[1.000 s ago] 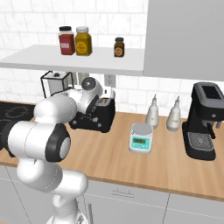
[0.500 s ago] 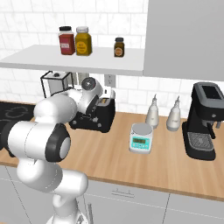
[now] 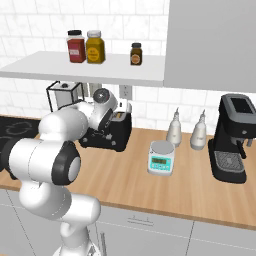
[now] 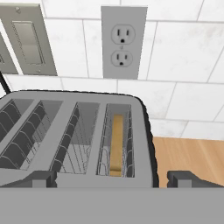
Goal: Start the toaster. Once the lever pops up, take the bread to the plate on the dining counter.
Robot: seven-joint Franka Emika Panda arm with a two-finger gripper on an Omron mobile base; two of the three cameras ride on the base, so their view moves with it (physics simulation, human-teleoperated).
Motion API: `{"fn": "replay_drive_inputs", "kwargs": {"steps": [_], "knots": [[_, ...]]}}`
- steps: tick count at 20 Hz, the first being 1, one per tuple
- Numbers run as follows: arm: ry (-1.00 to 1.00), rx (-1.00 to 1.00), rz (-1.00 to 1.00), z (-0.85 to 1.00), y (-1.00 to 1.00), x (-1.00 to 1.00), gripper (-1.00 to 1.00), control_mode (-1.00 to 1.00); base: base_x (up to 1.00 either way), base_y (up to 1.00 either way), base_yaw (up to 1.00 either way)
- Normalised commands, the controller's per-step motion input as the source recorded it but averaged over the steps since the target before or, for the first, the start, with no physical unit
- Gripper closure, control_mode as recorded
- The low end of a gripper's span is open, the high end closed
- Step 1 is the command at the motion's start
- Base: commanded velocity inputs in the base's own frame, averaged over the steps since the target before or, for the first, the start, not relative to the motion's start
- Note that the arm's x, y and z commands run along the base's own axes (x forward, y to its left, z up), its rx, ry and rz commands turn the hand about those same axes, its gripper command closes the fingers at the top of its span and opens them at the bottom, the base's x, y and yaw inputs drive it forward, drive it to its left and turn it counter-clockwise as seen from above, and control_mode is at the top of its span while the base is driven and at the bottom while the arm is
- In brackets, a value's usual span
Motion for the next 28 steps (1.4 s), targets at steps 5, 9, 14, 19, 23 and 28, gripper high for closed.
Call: {"fn": "replay_drive_inputs", "kwargs": {"steps": [5,9,14,19,23,28], "knots": [[0.00,0.00,0.00,0.00,0.00,0.00,-1.00,-1.00,0.00,0.00,0.00],[0.00,0.00,0.00,0.00,0.00,0.00,-1.00,-1.00,0.00,0.00,0.00],[0.00,0.00,0.00,0.00,0.00,0.00,-1.00,-1.00,0.00,0.00,0.00],[0.00,0.00,0.00,0.00,0.00,0.00,-1.00,-1.00,0.00,0.00,0.00],[0.00,0.00,0.00,0.00,0.00,0.00,-1.00,-1.00,0.00,0.00,0.00],[0.00,0.00,0.00,0.00,0.00,0.00,-1.00,-1.00,0.00,0.00,0.00]]}}
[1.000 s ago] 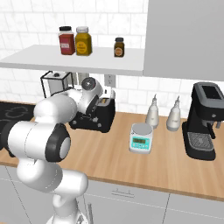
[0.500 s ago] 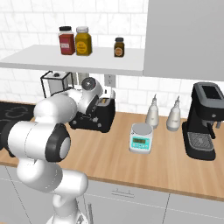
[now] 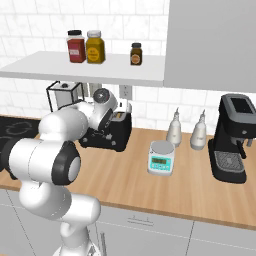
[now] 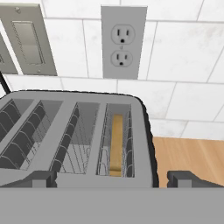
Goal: Start the toaster. Once the lever pops up, take the bread to the plate on the dining counter.
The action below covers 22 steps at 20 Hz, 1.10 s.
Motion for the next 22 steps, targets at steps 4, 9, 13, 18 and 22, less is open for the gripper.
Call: {"fn": "replay_drive_inputs", "kwargs": {"steps": [4,9,13,18,22], "knots": [[0.00,0.00,0.00,0.00,0.00,0.00,-1.00,-1.00,0.00,0.00,0.00],[0.00,0.00,0.00,0.00,0.00,0.00,-1.00,-1.00,0.00,0.00,0.00],[0.00,0.00,0.00,0.00,0.00,0.00,-1.00,-1.00,0.00,0.00,0.00],[0.00,0.00,0.00,0.00,0.00,0.00,-1.00,-1.00,0.00,0.00,0.00],[0.00,0.00,0.00,0.00,0.00,0.00,-1.00,-1.00,0.00,0.00,0.00]]}}
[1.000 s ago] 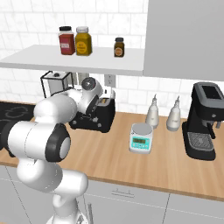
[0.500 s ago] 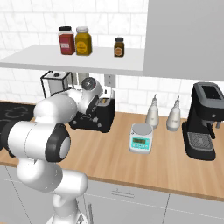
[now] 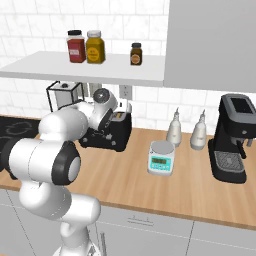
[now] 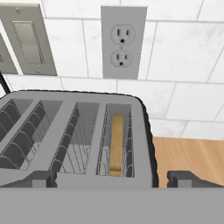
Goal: Start the toaster. Once the lever pops up, take the bread to the plate on the dining counter.
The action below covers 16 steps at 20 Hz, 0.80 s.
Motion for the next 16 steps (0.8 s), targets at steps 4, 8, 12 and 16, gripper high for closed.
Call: {"fn": "replay_drive_inputs", "kwargs": {"steps": [4,8,12,16], "knots": [[0.00,0.00,0.00,0.00,0.00,0.00,-1.00,-1.00,0.00,0.00,0.00],[0.00,0.00,0.00,0.00,0.00,0.00,-1.00,-1.00,0.00,0.00,0.00],[0.00,0.00,0.00,0.00,0.00,0.00,-1.00,-1.00,0.00,0.00,0.00],[0.00,0.00,0.00,0.00,0.00,0.00,-1.00,-1.00,0.00,0.00,0.00]]}}
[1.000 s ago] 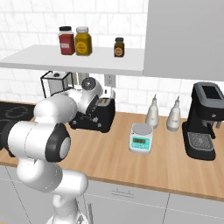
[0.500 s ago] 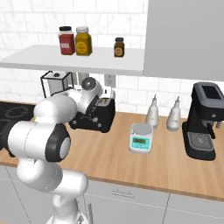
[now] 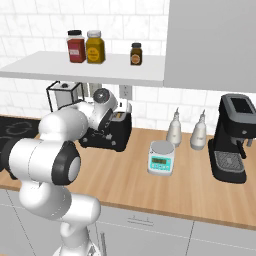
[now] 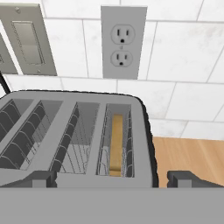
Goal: Start the toaster. Once the lever pops up, take the bread to the plate on the dining counter.
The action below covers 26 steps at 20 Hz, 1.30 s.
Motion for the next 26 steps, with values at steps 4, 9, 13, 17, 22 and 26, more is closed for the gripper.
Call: {"fn": "replay_drive_inputs", "kwargs": {"steps": [4,9,13,17,22,26], "knots": [[0.00,0.00,0.00,0.00,0.00,0.00,-1.00,-1.00,0.00,0.00,0.00],[0.00,0.00,0.00,0.00,0.00,0.00,-1.00,-1.00,0.00,0.00,0.00],[0.00,0.00,0.00,0.00,0.00,0.00,-1.00,-1.00,0.00,0.00,0.00],[0.00,0.00,0.00,0.00,0.00,0.00,-1.00,-1.00,0.00,0.00,0.00],[0.00,0.00,0.00,0.00,0.00,0.00,-1.00,-1.00,0.00,0.00,0.00],[0.00,0.00,0.00,0.00,0.00,0.00,-1.00,-1.00,0.00,0.00,0.00]]}}
